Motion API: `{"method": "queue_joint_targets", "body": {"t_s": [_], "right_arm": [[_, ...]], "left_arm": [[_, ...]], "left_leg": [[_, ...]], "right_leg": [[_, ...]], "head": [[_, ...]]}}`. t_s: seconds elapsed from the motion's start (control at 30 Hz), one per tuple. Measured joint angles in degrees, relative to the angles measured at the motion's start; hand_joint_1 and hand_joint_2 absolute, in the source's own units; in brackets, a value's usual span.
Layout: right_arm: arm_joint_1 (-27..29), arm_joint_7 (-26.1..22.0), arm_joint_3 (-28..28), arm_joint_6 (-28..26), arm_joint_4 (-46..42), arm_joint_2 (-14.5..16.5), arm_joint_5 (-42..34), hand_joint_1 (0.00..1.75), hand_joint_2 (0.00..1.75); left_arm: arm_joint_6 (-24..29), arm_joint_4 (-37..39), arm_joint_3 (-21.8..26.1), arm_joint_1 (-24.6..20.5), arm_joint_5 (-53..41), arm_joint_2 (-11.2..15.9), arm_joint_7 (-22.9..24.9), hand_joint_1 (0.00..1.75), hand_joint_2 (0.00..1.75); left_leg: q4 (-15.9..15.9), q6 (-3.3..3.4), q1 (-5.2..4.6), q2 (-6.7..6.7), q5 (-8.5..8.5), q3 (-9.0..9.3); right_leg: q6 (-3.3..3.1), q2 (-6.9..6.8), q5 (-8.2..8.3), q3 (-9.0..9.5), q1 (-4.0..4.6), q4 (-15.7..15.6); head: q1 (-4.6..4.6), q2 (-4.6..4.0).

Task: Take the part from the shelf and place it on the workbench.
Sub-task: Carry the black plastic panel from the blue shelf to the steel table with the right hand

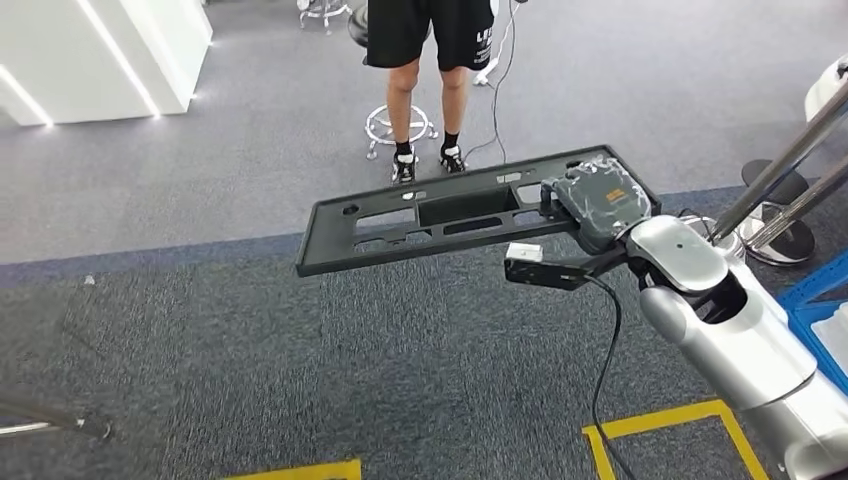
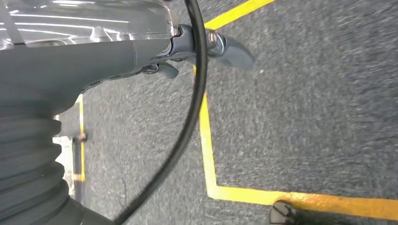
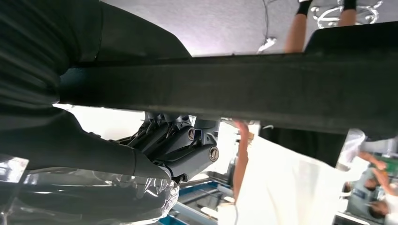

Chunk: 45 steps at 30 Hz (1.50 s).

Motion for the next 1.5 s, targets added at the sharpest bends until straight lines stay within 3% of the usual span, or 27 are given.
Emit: {"method": "queue_joint_targets", "body": {"t_s": [0.03, 0.1, 0.17, 0.23, 0.27, 0.3, 0.37, 0.43, 0.53, 0.6, 0.67, 0.73, 0.77, 0.83, 0.9, 0.97, 1.03, 1.07, 1.1, 1.17, 1.2, 1.27, 1.3, 1.33, 1.4, 1.47, 1.5], "right_arm": [[-0.1, 0.0, 0.1, 0.0, 0.0, 0.0, 0.0, 1.75, 1.75], [-0.4, 0.0, 0.3, 0.0, -0.1, 0.0, 0.0, 1.75, 1.75], [-0.6, 0.0, 0.3, 0.0, -0.2, 0.0, 0.0, 1.75, 1.75], [-0.6, 0.0, 0.4, 0.0, -0.2, 0.0, 0.0, 1.75, 1.75], [-0.7, 0.0, 0.5, 0.0, -0.2, 0.0, -0.1, 1.75, 1.75], [-0.8, -0.1, 0.6, 0.1, -0.2, 0.0, -0.2, 1.75, 1.75], [-1.5, -0.2, 1.0, 0.4, -0.2, 0.0, -0.5, 1.75, 1.75], [-2.7, -0.2, 1.4, 0.8, -0.1, 0.0, -0.9, 1.75, 1.75], [-4.3, -0.2, 2.4, 1.4, 0.1, 0.3, -1.0, 1.75, 1.75], [-5.1, -0.2, 3.2, 1.7, 0.3, 0.6, -1.0, 1.75, 1.75], [-5.8, -0.3, 4.0, 1.8, 0.6, 0.6, -1.1, 1.75, 1.75], [-6.2, -0.2, 4.9, 2.0, 1.0, 0.7, -1.1, 1.75, 1.75], [-6.4, -0.2, 5.3, 2.1, 1.2, 0.8, -1.1, 1.75, 1.75], [-6.9, -0.2, 6.2, 2.4, 1.5, 1.0, -1.1, 1.75, 1.75], [-7.7, -0.1, 7.0, 2.6, 1.8, 1.3, -1.2, 1.75, 1.75], [-8.5, 0.0, 7.5, 2.7, 2.1, 1.6, -1.5, 1.75, 1.75], [-9.1, 0.2, 7.9, 2.9, 2.4, 2.1, -1.7, 1.75, 1.75], [-9.4, 0.2, 8.1, 2.9, 2.5, 2.4, -1.7, 1.75, 1.75], [-9.7, 0.3, 8.3, 2.9, 2.6, 2.6, -1.7, 1.75, 1.75], [-10.0, 0.3, 8.4, 3.0, 2.8, 2.9, -1.8, 1.75, 1.75], [-10.2, 0.3, 8.5, 3.0, 2.9, 2.9, -1.8, 1.75, 1.75], [-10.3, 0.4, 8.7, 3.0, 3.2, 3.0, -1.8, 1.75, 1.75], [-10.3, 0.4, 8.9, 3.0, 3.3, 3.0, -1.9, 1.75, 1.75], [-10.3, 0.4, 9.0, 3.0, 3.4, 3.1, -2.0, 1.75, 1.75], [-10.5, 0.5, 9.2, 3.0, 3.5, 3.1, -2.2, 1.75, 1.75], [-10.9, 0.7, 9.2, 3.0, 3.6, 3.2, -2.4, 1.75, 1.75], [-11.0, 0.7, 9.2, 3.0, 3.6, 3.2, -2.5, 1.75, 1.75]], "left_arm": [[0.0, 0.0, 0.0, 0.2, 0.0, 0.0, 0.0, 0.0, 1.75], [0.0, 0.0, 0.0, 0.4, 0.0, 0.0, 0.0, 0.0, 1.75], [0.0, 0.0, 0.0, 0.2, 0.0, -0.1, 0.1, 0.0, 1.75], [0.0, 0.0, 0.0, 0.1, 0.0, -0.2, 0.2, 0.0, 1.75], [0.0, 0.0, 0.0, 0.1, 0.0, -0.2, 0.3, 0.0, 1.75], [0.0, 0.0, 0.0, 0.2, 0.0, -0.3, 0.4, 0.0, 1.75], [-0.1, 0.0, 0.0, 0.1, 0.0, -0.2, 0.5, 0.0, 1.75], [-0.2, 0.0, 0.0, 0.0, 0.0, -0.2, 0.5, 0.0, 1.75], [-0.4, 0.0, 0.0, 0.1, 0.1, -0.1, 0.5, 0.0, 1.75], [-0.6, 0.0, 0.0, 0.2, 0.3, -0.1, 0.4, 0.0, 1.75], [-0.9, 0.0, 0.0, 0.1, 0.5, -0.1, 0.2, 0.0, 1.75], [-1.1, 0.0, 0.0, -0.1, 0.6, -0.1, 0.0, 0.0, 1.75], [-1.1, 0.0, 0.0, -0.1, 0.6, -0.1, 0.0, 0.0, 1.75], [-1.2, 0.0, 0.0, -0.1, 0.6, -0.1, 0.0, 0.0, 1.75], [-1.1, 0.0, 0.0, -0.1, 0.7, -0.2, 0.1, 0.0, 1.75], [-1.0, 0.0, 0.1, -0.2, 0.7, -0.2, 0.2, 0.0, 1.75], [-1.0, 0.0, 0.1, 0.1, 0.7, -0.1, 0.4, 0.0, 1.75], [-1.0, 0.0, 0.1, 0.3, 0.7, -0.2, 0.5, 0.0, 1.75], [-1.0, 0.0, 0.1, 0.4, 0.7, -0.2, 0.5, 0.0, 1.75], [-1.0, 0.0, 0.1, 0.3, 0.7, -0.2, 0.5, 0.0, 1.75], [-1.0, 0.0, 0.1, 0.2, 0.7, -0.2, 0.5, 0.0, 1.75], [-1.0, 0.0, 0.1, 0.1, 0.7, -0.3, 0.5, 0.0, 1.75], [-1.0, 0.0, 0.1, 0.2, 0.7, -0.3, 0.5, 0.0, 1.75], [-1.0, 0.0, 0.1, 0.3, 0.7, -0.3, 0.5, 0.0, 1.75], [-0.9, 0.0, 0.2, 0.2, 0.7, -0.3, 0.4, 0.0, 1.75], [-0.9, 0.0, 0.2, 0.1, 0.7, -0.3, 0.4, 0.0, 1.75], [-0.9, 0.0, 0.2, 0.1, 0.7, -0.2, 0.4, 0.0, 1.75]], "left_leg": [[0.2, -0.33, 0.01, 0.36, -0.08, -0.18], [3.3, -0.83, -0.12, 3.58, -1.86, -1.66], [10.5, -1.15, -0.04, 7.08, -5.3, -5.03], [16.2, -1.3, 0.22, 7.91, -7.05, -7.86], [16.2, -1.28, 0.28, 8.03, -6.45, -7.86], [13.9, -1.17, 0.29, 8.25, -4.91, -6.61], [5.7, -0.68, -0.12, 10.0, -1.57, -2.26], [0.8, 0.04, -0.8, 11.39, -0.37, 0.17], [-0.2, 1.01, -1.08, 10.01, -0.18, 0.29], [-1.0, 1.69, -0.81, 8.83, 0.27, 0.72], [-1.3, 2.1, -0.68, 7.62, 0.47, 0.91], [-1.2, 2.21, -0.68, 6.17, 0.44, 0.91], [-1.1, 2.19, -0.65, 5.38, 0.41, 0.94], [-0.7, 1.93, -0.47, 3.75, 0.22, 1.0], [0.0, 1.43, -0.36, 2.25, -0.09, 0.7], [0.3, 0.76, -0.27, 0.94, -0.13, 0.08], [0.2, 0.03, -0.05, -0.06, 0.02, -0.41], [0.6, -0.27, -0.08, 0.58, -0.25, -0.68], [2.0, -0.56, -0.14, 2.07, -1.11, -1.37], [8.3, -0.96, -0.22, 6.07, -4.38, -4.27], [12.2, -1.09, -0.1, 7.26, -6.1, -6.19], [16.4, -1.14, 0.09, 7.98, -7.13, -8.27], [15.3, -1.07, 0.13, 8.12, -6.07, -7.66], [12.1, -0.94, 0.12, 8.5, -4.25, -5.94], [4.3, -0.33, -0.39, 10.77, -1.41, -1.79], [0.7, 0.49, -1.1, 12.12, -0.87, 0.03], [0.6, 0.85, -1.36, 11.66, -0.91, 0.05]], "right_leg": [[-0.35, -0.71, 0.09, 0.16, 0.03, -0.2], [-1.17, -2.22, 0.24, 0.54, 0.02, -0.7], [-1.7, -3.83, 0.12, 0.75, 0.44, -0.7], [-1.88, -5.44, -0.07, 0.9, 0.77, -0.7], [-1.89, -6.2, -0.18, 1.0, 0.89, -0.7], [-1.86, -6.93, -0.32, 1.16, 0.97, -0.7], [-1.6, -8.32, -0.67, 1.55, 1.17, -0.7], [-1.15, -9.5, -0.96, 1.75, 1.37, -0.7], [-0.33, -10.57, -1.28, 1.96, 1.27, -0.8], [0.12, -8.08, -2.82, 1.11, 0.99, 1.4], [0.32, -4.78, -6.12, -2.17, 0.77, 8.0], [0.47, -3.89, -8.09, -5.88, 0.73, 14.5], [0.53, -3.82, -7.42, -6.58, 0.67, 15.2], [0.63, -3.19, -3.16, -4.76, 0.4, 10.0], [0.71, -0.99, 0.03, -1.7, -0.03, 2.9], [0.53, 0.15, 0.27, -0.62, -0.07, 0.3], [-0.11, -1.01, 0.35, -0.5, 0.08, -0.1], [-0.55, -1.68, 0.43, -0.34, 0.08, -0.3], [-0.97, -2.41, 0.5, -0.16, 0.07, -0.5], [-1.55, -3.93, 0.41, 0.1, 0.38, -0.8], [-1.71, -4.75, 0.31, 0.14, 0.6, -0.8], [-1.81, -6.29, 0.08, 0.26, 0.93, -0.7], [-1.8, -7.0, -0.08, 0.41, 1.03, -0.7], [-1.74, -7.69, -0.27, 0.65, 1.12, -0.7], [-1.44, -9.02, -0.76, 1.21, 1.35, -0.7], [-0.99, -10.2, -1.12, 1.51, 1.59, -0.7], [-0.76, -10.76, -1.23, 1.6, 1.67, -0.7]], "head": [[0.01, 0.0], [-0.01, 0.0], [-0.02, 0.0], [-0.01, 0.0], [-0.01, 0.0], [-0.01, 0.0], [-0.01, 0.0], [0.0, 0.0], [-0.01, 0.0], [0.01, 0.0], [0.02, 0.0], [0.01, 0.0], [0.01, 0.0], [0.02, 0.0], [0.01, 0.0], [0.0, 0.0], [0.01, 0.0], [0.0, 0.0], [0.01, 0.0], [0.0, 0.0], [0.01, 0.0], [0.0, 0.0], [0.0, 0.0], [-0.01, 0.0], [0.01, 0.0], [0.01, 0.0], [0.0, 0.0]]}}
